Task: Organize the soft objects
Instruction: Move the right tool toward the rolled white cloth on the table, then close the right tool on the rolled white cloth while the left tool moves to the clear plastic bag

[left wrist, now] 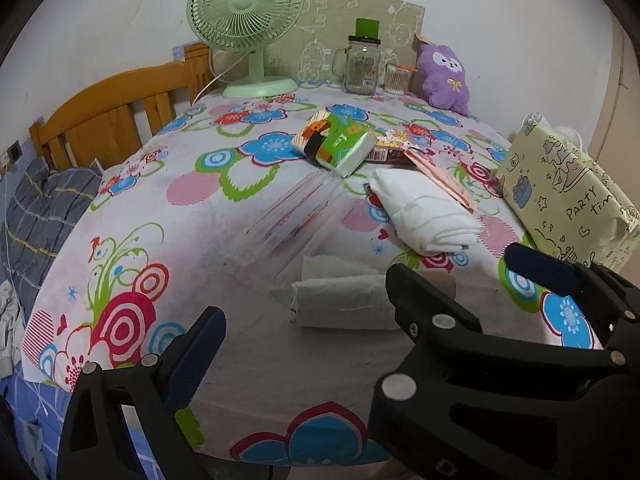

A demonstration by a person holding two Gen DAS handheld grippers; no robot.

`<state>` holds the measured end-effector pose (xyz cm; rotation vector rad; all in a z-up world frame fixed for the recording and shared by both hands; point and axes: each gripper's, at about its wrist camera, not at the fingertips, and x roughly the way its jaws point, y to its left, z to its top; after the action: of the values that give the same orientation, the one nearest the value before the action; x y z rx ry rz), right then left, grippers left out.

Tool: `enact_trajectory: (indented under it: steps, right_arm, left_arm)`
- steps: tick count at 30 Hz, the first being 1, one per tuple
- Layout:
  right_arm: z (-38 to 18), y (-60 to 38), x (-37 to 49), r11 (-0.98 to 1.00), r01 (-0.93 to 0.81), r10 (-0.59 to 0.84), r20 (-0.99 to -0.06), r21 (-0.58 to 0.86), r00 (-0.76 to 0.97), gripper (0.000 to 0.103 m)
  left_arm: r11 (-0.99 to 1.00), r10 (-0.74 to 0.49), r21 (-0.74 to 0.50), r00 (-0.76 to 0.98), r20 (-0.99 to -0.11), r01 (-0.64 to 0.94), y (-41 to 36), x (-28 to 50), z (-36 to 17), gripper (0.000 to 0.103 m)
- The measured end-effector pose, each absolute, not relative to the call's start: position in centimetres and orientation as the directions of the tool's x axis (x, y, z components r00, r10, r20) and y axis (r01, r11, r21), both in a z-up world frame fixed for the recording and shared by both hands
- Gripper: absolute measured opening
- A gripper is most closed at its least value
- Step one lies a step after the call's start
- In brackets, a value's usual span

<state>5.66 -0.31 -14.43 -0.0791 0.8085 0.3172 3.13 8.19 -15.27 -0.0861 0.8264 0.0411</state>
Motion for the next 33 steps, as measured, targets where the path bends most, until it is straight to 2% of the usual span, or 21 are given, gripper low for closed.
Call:
enact_trajectory:
  steps: [10,11,12,16,22,23,25,33]
  right_arm:
    - [-15.9,0.3,6.5,0.942,-0.317,0.284,-0.761,0.108,0.584,0.067]
    - [-15.9,0.3,6.5,0.94,-0.32,0.29,-0.761,0.114,0.581,0.061]
    - [-15.9,0.3,6.5,0.941,-0.32,0.289,-0.761,0.113,0.581,0.05]
    - [-16.0,0.4,6.6,0.938,-0.331,0.288,-0.762,0.103,0.58,0.047]
    - [-15.7,0.2,6.4,0.922,-0.359,0.339,-0.754,0.146,0.563,0.035]
    - [-15.5,0.2,6.2,0.921,-0.362,0.342,-0.749,0.146,0.568,0.025]
    - [-15.2,0.3,6.0,0.927,-0.359,0.314,-0.745,0.107,0.588,0.024]
    - [-14.5,-0.5,5.6,0.929,-0.351,0.319,-0.732,0.116,0.602,0.023]
  left_arm:
    - [0.996,0.007,-0.058,0.667,-0.745,-0.075,8.5,3.4,-15.9,0.096]
    - [0.996,0.008,-0.056,0.667,-0.745,-0.075,8.6,3.4,-15.9,0.096]
    - [0.996,0.011,-0.052,0.666,-0.746,-0.075,8.5,3.4,-15.9,0.095]
    - [0.996,0.01,-0.051,0.666,-0.746,-0.072,8.6,3.4,-16.0,0.096]
    - [0.995,-0.009,-0.071,0.662,-0.749,-0.068,8.8,3.3,-15.8,0.097]
    - [0.995,0.0,-0.067,0.662,-0.75,-0.076,8.7,3.2,-15.7,0.097]
    - [0.995,0.019,-0.05,0.668,-0.744,-0.083,8.5,3.1,-15.5,0.095]
    - [0.997,0.026,-0.034,0.684,-0.729,-0.075,8.0,2.8,-14.6,0.095]
